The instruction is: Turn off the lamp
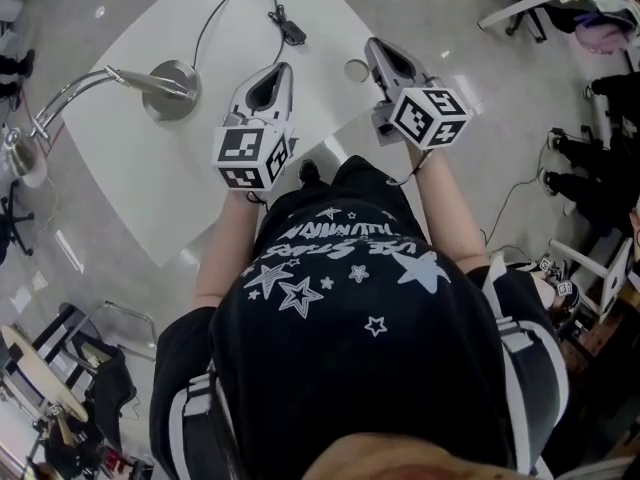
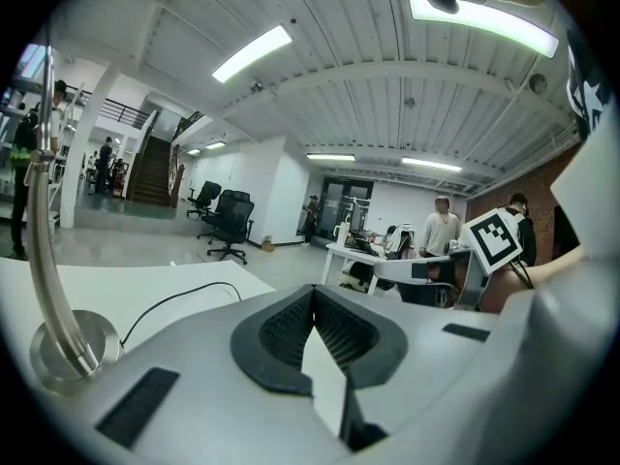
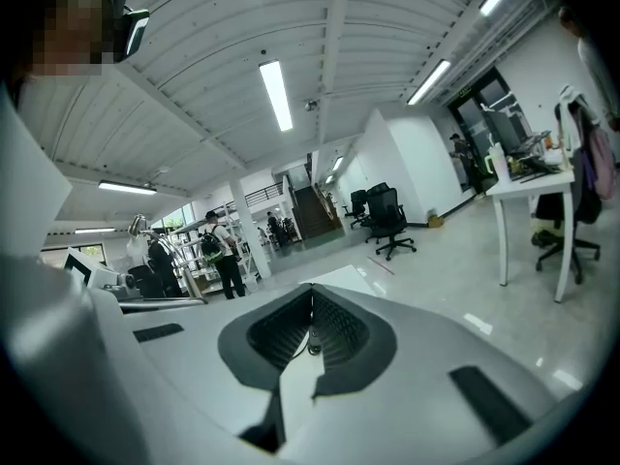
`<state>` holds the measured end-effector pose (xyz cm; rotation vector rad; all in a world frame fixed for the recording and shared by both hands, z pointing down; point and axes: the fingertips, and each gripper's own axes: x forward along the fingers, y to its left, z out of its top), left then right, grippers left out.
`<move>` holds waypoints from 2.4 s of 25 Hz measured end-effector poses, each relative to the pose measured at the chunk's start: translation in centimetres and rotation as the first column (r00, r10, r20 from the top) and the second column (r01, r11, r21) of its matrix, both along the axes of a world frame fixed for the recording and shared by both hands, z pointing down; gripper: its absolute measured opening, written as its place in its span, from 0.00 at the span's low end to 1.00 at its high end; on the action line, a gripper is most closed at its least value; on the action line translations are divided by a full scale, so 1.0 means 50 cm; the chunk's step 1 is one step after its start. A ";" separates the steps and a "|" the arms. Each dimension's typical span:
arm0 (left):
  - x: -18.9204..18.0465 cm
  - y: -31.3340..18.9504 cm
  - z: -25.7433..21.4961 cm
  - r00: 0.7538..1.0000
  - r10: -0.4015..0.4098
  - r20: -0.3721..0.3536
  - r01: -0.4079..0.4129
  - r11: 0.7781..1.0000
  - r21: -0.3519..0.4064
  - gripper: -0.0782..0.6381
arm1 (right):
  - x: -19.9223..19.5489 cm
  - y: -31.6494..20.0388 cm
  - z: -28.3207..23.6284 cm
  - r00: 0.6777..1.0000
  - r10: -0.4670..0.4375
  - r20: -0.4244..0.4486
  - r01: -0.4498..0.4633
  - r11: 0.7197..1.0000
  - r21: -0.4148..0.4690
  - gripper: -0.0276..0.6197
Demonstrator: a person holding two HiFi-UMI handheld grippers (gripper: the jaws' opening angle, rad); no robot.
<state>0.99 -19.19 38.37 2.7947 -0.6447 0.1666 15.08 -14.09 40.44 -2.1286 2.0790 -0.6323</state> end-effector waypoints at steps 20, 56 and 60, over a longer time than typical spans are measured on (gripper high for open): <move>0.088 -0.085 0.023 0.975 -0.214 0.065 0.216 0.976 -0.028 0.12 | 0.107 -0.167 -0.005 0.971 -0.240 0.014 0.240 0.971 0.006 0.05; 0.190 -0.141 0.270 0.723 -0.567 0.394 0.638 0.767 -0.066 0.40 | 0.134 -0.271 0.110 0.743 -0.664 0.083 0.669 0.741 -0.058 0.05; 0.188 -0.153 0.304 0.691 -0.576 0.436 0.653 0.757 -0.035 0.42 | 0.134 -0.271 0.128 0.733 -0.674 0.095 0.680 0.729 -0.078 0.05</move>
